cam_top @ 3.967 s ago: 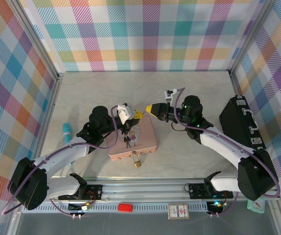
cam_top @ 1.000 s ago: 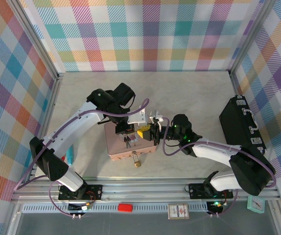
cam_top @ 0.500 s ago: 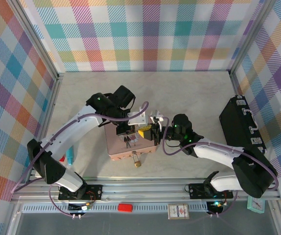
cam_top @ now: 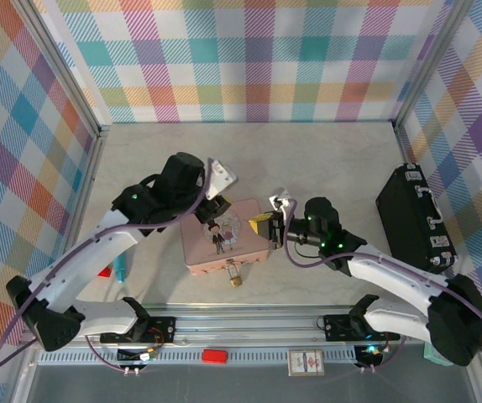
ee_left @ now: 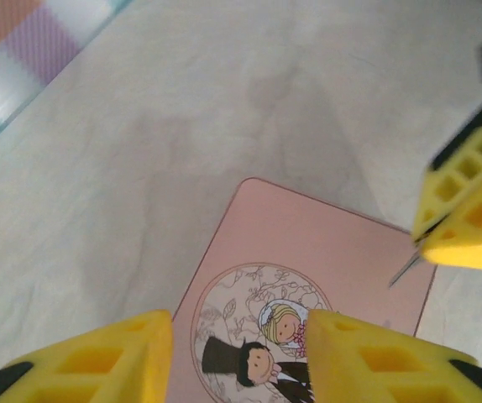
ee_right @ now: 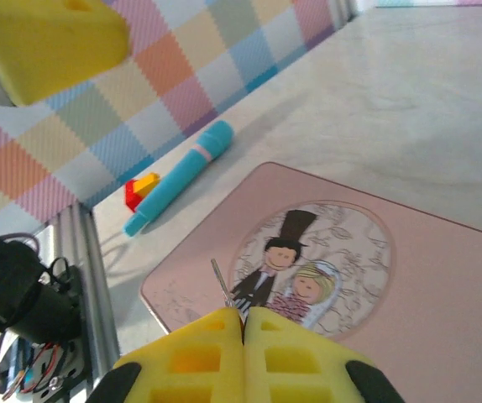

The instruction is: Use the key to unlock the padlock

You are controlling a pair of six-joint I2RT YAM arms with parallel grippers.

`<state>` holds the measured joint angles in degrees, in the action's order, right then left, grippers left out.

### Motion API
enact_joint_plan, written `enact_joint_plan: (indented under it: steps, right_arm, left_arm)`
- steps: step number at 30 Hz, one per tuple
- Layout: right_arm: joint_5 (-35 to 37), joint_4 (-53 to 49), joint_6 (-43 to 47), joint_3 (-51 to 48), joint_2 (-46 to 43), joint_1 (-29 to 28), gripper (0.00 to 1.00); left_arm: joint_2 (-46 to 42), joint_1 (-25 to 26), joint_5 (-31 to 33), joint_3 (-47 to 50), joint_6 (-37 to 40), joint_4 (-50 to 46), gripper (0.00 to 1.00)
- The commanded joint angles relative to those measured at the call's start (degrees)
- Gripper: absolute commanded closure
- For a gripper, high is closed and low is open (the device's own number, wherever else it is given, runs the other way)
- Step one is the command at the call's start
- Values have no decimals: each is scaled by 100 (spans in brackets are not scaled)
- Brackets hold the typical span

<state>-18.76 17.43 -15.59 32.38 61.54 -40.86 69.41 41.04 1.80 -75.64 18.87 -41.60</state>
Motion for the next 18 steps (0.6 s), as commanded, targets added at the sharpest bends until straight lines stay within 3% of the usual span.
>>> enact_joint_plan:
  steps: [1,5,8,12,14,18]
  right_arm:
    - [1000,-1099,-238,261,-408,34,100]
    - [1511,-1756,-394,405,-566,41,100]
    - [1564,-1892,-500,472,-492,48,100]
    - [1525,-1913,-545,530,-381,44,100]
    - [1541,-1919,-558,541,-328,43,100]
    - [1527,-1893,-629,525,-253,43,100]
  left_arm:
    - [-368,-69,1004,157,-1916,-383,49]
    - [-681,-78,1592,388,-3324,-1574,38]
    - [-721,-79,1635,436,-4226,-2560,32]
    - [-857,-66,1118,829,-5179,-3102,26]
    - [-1005,-15,943,1150,-5543,-3128,19]
    - [-1219,145,561,1692,-5776,-2839,13]
